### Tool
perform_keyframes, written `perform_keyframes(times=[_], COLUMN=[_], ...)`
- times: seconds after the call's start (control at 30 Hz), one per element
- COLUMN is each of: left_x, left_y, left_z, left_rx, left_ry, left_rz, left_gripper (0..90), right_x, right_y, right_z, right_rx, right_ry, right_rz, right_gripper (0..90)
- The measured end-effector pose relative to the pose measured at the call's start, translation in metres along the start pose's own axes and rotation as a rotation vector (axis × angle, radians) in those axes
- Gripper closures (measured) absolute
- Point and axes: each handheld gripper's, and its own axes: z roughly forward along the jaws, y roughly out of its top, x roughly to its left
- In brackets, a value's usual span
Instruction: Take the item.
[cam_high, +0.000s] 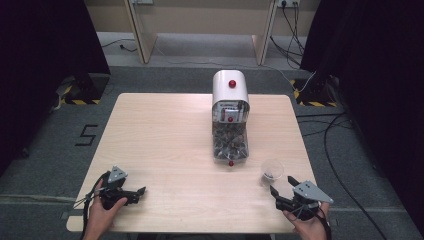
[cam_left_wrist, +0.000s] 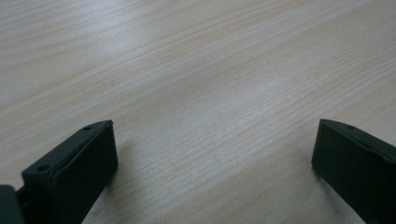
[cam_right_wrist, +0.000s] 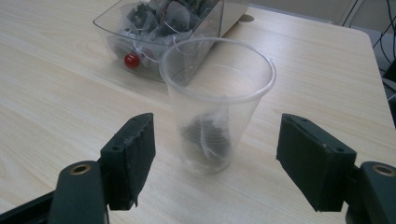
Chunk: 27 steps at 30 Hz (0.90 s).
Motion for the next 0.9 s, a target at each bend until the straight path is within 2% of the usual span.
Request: perform_keyframes(times=[0.9], left_x=[0.0], left_y=[0.0], left_z=[0.0], left_rx=[0.0], left_ry=[0.0], left_rz=[0.001], left_gripper=[0.0], right_x=[0.001], right_y=[-0.028], right_z=[0.003], right_rx=[0.04], right_ry=[0.006], right_rz=[0.023], right_gripper=[27.1])
